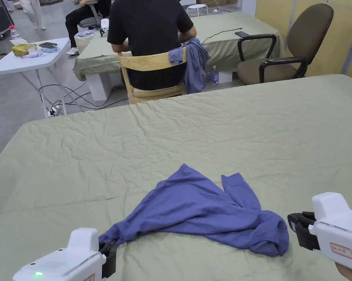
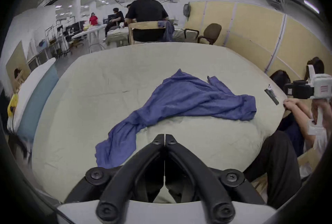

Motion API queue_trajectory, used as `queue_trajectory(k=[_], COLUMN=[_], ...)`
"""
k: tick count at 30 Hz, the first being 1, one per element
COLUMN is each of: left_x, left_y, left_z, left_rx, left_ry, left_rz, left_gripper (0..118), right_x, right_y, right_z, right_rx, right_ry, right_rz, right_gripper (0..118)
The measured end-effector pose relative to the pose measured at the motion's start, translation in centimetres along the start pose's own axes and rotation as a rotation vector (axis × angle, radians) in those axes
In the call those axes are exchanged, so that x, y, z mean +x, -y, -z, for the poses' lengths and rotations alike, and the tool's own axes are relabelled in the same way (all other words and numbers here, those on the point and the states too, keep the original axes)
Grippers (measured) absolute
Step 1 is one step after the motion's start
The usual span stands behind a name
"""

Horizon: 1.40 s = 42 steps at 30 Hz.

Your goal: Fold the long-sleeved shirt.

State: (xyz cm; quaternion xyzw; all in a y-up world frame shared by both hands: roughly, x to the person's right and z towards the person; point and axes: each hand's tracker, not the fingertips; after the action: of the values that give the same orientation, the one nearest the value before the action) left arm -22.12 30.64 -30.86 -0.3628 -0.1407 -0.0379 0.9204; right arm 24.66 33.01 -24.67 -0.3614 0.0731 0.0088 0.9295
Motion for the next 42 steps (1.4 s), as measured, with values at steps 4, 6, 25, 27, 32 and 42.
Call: queue_trajectory(k=[4, 6, 25, 27, 32, 42], left_x=[1.8, 2.8, 6.9, 7.0, 7.3, 8.8], left_y=[-2.9, -4.2, -7.6, -7.9, -8.6, -19.9], left_z=[1.8, 3.2, 11.0, 11.5, 12.8, 25.8], left_rx=[0.017, 0.020, -0.052, -0.059, -0.066, -0.237], left_ry=[0.032, 0.056, 0.139, 0.141, 0.147, 0.241], left_rz=[0.035, 0.039, 0.079, 0.078, 0.088, 0.376], left_gripper=[0, 0, 0, 0, 0, 7], right_x=[1.7, 2.3, 7.1, 7.4, 7.6, 6.4], right_y=[0.4, 0.7, 2.6, 2.4, 2.4, 3.0], right_z=[1.0, 1.6, 22.3, 21.9, 21.1, 21.8], right_rx=[-0.070, -0.095, -0.516, -0.490, -0.474, -0.459], right_ry=[0.010, 0.014, -0.098, -0.099, -0.107, -0.075], right_rz=[0.018, 0.020, -0.131, -0.092, -0.060, -0.138], right_gripper=[1, 1, 34, 31, 15, 13])
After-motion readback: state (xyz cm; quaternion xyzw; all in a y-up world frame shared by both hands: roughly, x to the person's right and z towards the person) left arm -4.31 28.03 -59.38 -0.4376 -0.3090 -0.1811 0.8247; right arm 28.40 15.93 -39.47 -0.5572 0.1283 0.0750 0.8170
